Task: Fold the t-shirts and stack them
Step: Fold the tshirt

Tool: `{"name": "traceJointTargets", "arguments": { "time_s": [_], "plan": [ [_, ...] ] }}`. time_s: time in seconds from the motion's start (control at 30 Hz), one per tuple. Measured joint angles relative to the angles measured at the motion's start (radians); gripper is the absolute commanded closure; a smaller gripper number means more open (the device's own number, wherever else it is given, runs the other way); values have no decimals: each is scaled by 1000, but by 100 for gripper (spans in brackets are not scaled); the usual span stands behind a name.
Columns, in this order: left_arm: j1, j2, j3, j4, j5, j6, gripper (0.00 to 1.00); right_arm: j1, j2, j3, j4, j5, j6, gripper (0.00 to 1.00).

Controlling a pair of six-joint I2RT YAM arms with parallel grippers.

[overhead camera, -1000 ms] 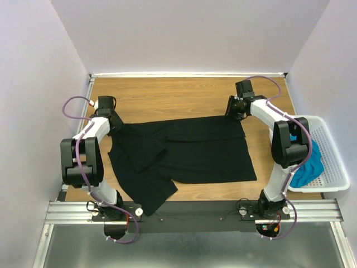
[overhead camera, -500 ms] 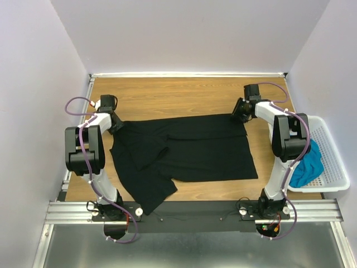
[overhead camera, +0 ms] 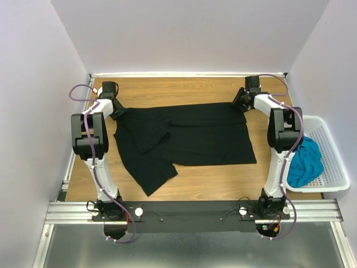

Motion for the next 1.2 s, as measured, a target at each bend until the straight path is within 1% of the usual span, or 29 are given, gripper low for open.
{"name": "traceJointTargets", "arguments": {
  "time_s": [0.03,0.13,0.23,0.27,0.3,0.33,0.37,0.43,0.47,0.5,0.6,0.73,0.8,0.83,0.93,1.0,1.07,1.2],
  "plan": [
    [0,22,34,-3,5,0,58,-1,16,24,1,1,0,54],
    [0,70,108,-14,9,-3,53,-3,56,85,4,6,-8,53],
    [2,91,162,-32,9,-1,35,-9,82,131,1,8,-30,48],
    [2,89,167,-34,8,0,26,-10,84,137,-3,8,-43,43],
    [2,82,168,-34,7,-1,22,-11,84,138,-6,7,-51,40],
    [2,72,166,-34,6,-1,20,-12,82,138,-9,4,-57,38],
    [2,40,142,-33,5,-6,15,-13,78,138,-11,2,-69,34],
    [2,-20,96,-27,-4,-13,10,-14,54,114,-15,2,-85,30],
    [2,-95,46,-39,-14,-18,6,-14,18,79,-31,2,-92,25],
    [2,-153,12,-44,-24,-21,4,-14,-2,63,-35,2,-95,22],
    [2,-350,-82,-51,-58,-25,2,-8,-140,-56,-61,4,-110,16],
    [-14,-615,-251,-68,-85,-26,2,14,-366,-227,-95,27,-123,15],
    [-33,-697,-332,-104,-88,-29,2,30,-447,-293,-120,41,-130,15],
    [-49,-728,-380,-118,-88,-31,4,38,-484,-324,-137,49,-134,15],
    [-97,-763,-470,-195,-87,-37,8,62,-560,-407,-183,60,-138,15],
    [-136,-771,-521,-260,-85,-42,13,73,-591,-444,-217,62,-142,15],
    [-169,-778,-549,-302,-83,-52,15,78,-610,-472,-251,65,-145,15],
    [-216,-778,-589,-331,-84,-63,20,78,-632,-517,-278,71,-157,15]
  ]
}}
